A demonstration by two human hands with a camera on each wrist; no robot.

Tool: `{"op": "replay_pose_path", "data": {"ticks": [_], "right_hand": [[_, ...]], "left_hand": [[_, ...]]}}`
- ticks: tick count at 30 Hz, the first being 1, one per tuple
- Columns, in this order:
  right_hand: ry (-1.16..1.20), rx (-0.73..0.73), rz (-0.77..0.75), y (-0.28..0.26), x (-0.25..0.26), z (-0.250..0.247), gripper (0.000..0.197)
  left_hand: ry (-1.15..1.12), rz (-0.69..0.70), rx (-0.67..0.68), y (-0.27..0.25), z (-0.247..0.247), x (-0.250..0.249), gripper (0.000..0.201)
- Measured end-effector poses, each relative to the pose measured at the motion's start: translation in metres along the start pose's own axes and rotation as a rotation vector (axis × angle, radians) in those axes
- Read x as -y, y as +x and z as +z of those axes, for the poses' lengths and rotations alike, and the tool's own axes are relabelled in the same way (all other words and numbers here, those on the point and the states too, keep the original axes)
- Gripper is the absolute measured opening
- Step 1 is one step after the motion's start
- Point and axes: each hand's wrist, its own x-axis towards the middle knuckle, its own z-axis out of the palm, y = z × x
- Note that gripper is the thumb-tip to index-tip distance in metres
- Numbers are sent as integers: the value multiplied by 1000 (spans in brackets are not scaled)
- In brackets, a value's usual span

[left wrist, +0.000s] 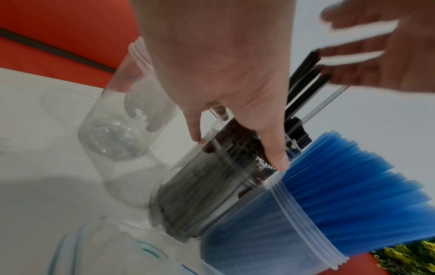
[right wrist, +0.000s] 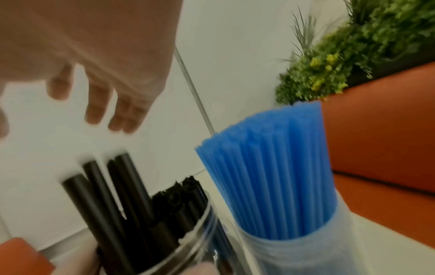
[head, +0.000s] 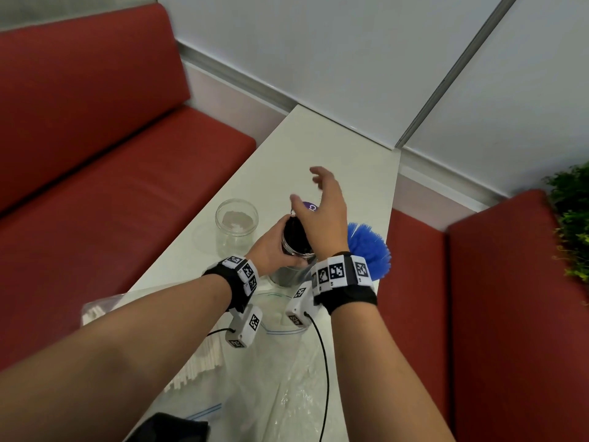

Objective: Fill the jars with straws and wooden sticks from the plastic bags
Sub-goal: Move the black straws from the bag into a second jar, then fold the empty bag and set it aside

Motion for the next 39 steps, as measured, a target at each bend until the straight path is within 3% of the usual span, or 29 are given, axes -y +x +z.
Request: {"op": "replay_pose_path", "data": {"ticks": [2, 3, 6, 8, 11, 13, 15, 16, 18, 19, 20, 23, 25, 26, 28, 30, 31, 33, 37, 39], "right_hand": [[-146, -69, -152, -1, 7, 9, 47], [-269, -19, -180, -4, 7, 16, 49], [-718, 316, -61, -27, -15, 38, 58], [-807, 445, 15, -36, -30, 42, 62], [-479, 344, 4, -32, -27, 36, 57], [-194, 145, 37, -33, -21, 28, 48], [-37, -27, 87, -41, -16, 17, 42], [-1, -74, 118, -48, -14, 12, 39], [70, -111, 200, -62, -15, 2, 33], [101, -119, 244, -71, -17, -2, 32], [116, -128, 284, -79, -19, -6, 32], [150, -159, 386, -103, -24, -11, 30], [190, -147, 454, -116, -24, -13, 28], [206, -132, 490, -122, -22, -15, 27], [220, -83, 551, -134, -20, -20, 21], [206, 19, 601, -145, -16, -29, 10], [185, 94, 633, -150, -14, -35, 12], [114, 287, 704, -160, -11, -47, 41], [203, 481, 775, -170, 2, -74, 85], [242, 498, 746, -169, 11, -87, 89]], "left_hand": [[18, 3, 11, 0, -1, -1, 91], [55, -3, 13, 1, -2, -1, 87], [221, -16, -25, -3, -2, 5, 64], [195, -10, -48, -6, -3, 6, 59], [208, -34, -37, -7, -7, -8, 58], [203, -75, 48, -5, -10, -20, 90], [369, -211, 145, -3, -18, -28, 121], [532, -300, 180, -6, -26, -32, 116], [817, -399, 274, -14, -41, -41, 71], [868, -392, 364, -20, -45, -46, 55], [877, -367, 472, -25, -45, -51, 50], [945, -299, 809, -47, -26, -60, 77], [1112, -261, 902, -68, -5, -58, 90], [1185, -214, 897, -78, 3, -53, 82], [1202, -87, 845, -90, 10, -47, 44], [1030, -76, 788, -94, 1, -57, 22], [902, -88, 765, -92, -7, -66, 19], [653, -78, 693, -87, -28, -90, 16], [421, 47, 244, -77, -67, -141, 17], [188, 67, 55, -75, -85, -159, 19]]}}
